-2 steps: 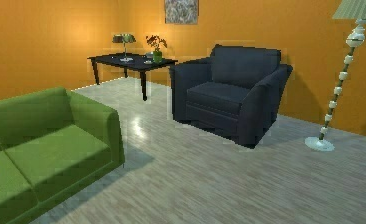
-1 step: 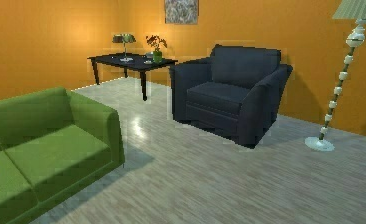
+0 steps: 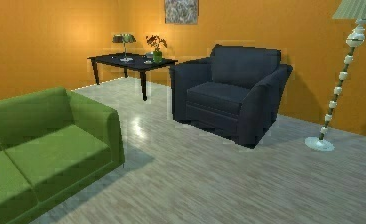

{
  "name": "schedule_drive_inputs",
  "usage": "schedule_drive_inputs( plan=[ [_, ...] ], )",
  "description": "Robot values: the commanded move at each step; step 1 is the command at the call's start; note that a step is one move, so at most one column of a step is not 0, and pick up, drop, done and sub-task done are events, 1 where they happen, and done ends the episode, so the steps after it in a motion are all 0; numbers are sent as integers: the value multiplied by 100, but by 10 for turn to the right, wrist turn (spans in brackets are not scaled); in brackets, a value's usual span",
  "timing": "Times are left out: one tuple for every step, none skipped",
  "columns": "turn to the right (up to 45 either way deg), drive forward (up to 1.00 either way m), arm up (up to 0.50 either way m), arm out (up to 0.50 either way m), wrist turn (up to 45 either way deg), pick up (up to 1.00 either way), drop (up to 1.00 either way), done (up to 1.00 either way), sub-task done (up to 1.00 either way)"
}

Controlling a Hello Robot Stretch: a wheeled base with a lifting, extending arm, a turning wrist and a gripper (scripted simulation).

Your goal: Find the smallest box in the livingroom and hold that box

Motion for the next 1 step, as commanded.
schedule_drive_inputs(
  plan=[
    [0,0,0,0,0,0,0,100,0]
  ],
)
